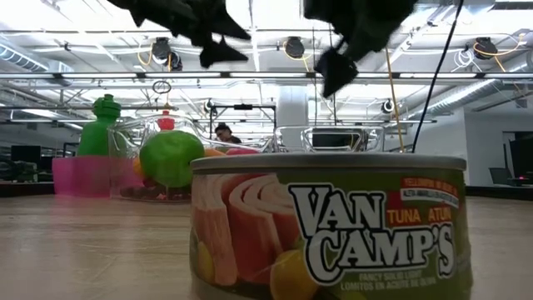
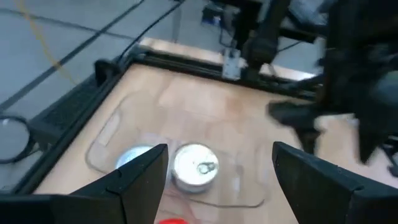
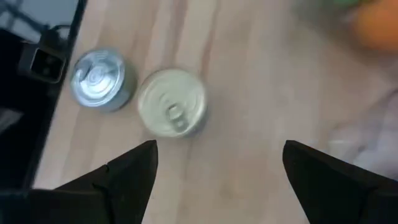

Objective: Pick & Place Food Item
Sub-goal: Put the blue pink tuna can into the right transparent bin

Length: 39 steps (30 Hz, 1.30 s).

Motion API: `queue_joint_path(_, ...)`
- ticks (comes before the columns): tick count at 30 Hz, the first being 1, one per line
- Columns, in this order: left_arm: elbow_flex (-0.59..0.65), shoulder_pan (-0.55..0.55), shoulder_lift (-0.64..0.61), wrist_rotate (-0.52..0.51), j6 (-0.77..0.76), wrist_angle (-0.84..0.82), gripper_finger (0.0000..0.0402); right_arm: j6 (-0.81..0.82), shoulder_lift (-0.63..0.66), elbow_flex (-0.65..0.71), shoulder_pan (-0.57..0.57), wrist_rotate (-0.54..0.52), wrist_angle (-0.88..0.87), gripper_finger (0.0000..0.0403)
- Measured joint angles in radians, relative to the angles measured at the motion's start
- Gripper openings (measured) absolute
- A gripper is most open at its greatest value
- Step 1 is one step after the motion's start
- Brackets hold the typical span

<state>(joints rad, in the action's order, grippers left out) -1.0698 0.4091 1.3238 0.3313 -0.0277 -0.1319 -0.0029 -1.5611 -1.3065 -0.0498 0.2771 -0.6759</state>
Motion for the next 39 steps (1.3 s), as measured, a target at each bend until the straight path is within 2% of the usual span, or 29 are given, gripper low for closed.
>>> queue_joint_path(3,-0.003,-0.038,-0.039,-0.028,0.016,0.009,0.0301,0.018,0.003,0.072,-0.029,-0.007,0.035,0.0324)
queue_joint_path(7,-0.001,-0.094,-0.107,-0.092,0.035,-0.031,0.0301,0.022,-0.001,0.213,-0.032,-0.169,0.196,0.0324)
queue_joint_path(13,-0.002,-0.185,-0.196,-0.215,0.047,-0.089,0.0301,0.01,0.001,0.315,0.027,-0.313,0.298,0.0324)
queue_joint_path(17,-0.002,-0.234,-0.207,-0.218,-0.009,-0.138,0.0301,-0.029,0.003,0.362,0.06,-0.392,0.38,0.0324)
queue_joint_path(20,-0.002,-0.269,-0.194,-0.214,-0.041,-0.194,0.0301,-0.015,0.014,0.364,0.067,-0.384,0.4,0.0324)
queue_joint_path(25,-0.001,-0.404,-0.102,-0.134,-0.063,-0.208,0.0301,0.017,0.092,0.367,0.01,-0.377,0.398,0.0324)
queue_joint_path(30,-0.002,-0.604,0.075,-0.22,-0.093,-0.128,0.0301,0.085,0.221,0.368,-0.113,-0.381,0.387,0.0324)
queue_joint_path(34,-0.002,-0.724,0.236,-0.228,-0.146,-0.025,0.0301,0.14,0.29,0.42,-0.261,-0.386,0.493,0.0324)
queue_joint_path(39,-0.001,-0.822,0.388,-0.228,-0.244,-0.04,0.0301,0.194,0.321,0.493,-0.42,-0.546,0.622,0.0324)
